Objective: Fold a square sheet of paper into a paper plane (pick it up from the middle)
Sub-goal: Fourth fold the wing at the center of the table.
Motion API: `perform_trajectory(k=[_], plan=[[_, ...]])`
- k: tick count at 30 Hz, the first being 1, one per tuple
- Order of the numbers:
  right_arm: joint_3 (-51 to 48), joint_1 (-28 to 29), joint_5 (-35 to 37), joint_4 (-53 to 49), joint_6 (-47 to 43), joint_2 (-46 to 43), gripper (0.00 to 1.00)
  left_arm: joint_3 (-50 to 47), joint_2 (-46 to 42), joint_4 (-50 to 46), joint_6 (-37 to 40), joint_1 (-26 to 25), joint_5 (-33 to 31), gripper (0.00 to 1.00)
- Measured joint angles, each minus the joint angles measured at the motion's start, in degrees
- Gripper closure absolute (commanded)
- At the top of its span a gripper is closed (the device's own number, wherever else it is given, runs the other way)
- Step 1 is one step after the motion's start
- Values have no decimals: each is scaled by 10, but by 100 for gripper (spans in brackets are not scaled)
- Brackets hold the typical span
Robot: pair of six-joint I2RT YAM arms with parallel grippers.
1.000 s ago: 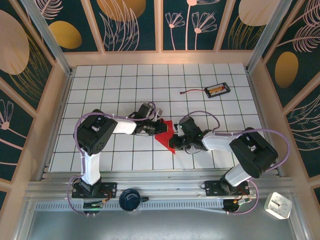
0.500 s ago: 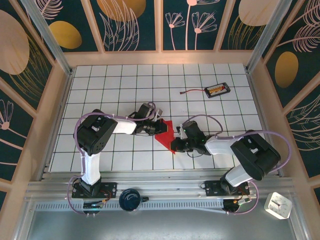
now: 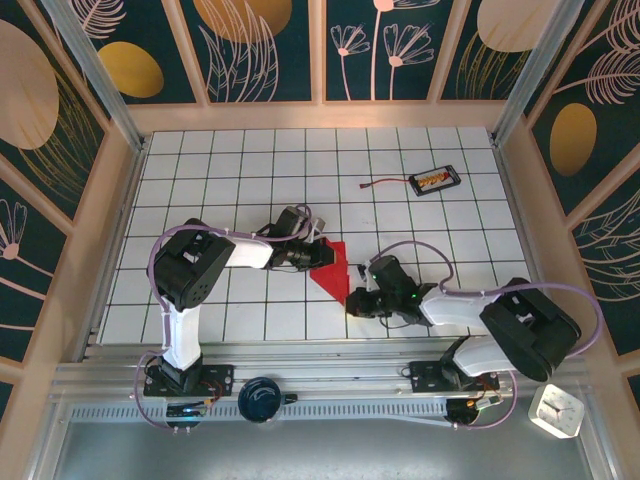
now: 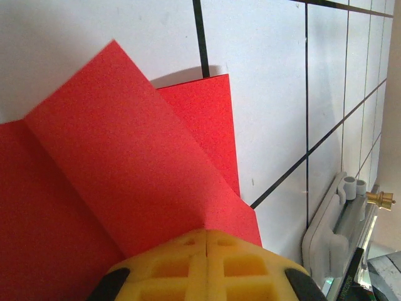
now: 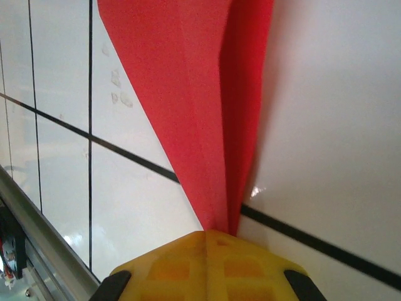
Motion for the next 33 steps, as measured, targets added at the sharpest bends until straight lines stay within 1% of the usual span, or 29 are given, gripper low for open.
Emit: perform_trajectory(k=[5,10,13,17,23,33], plan=[[9,-8,-8,-47,1,-24,100,0,0,0,0,0,0,97],[49,-33,-24,-50,-1,-23,100,2,1,0,0,0,1,97],[78,-43,-33,-38,-7,4,100,3,2,0,0,0,1,97],[102,-52,-42,-21,-17,63,100,3,2,0,0,0,0,97],[97,-64,-52,-3,-21,110,100,3,3,0,0,0,0,97],[42,-68,-58,75,-16,97,100,4,3,0,0,0,0,97]])
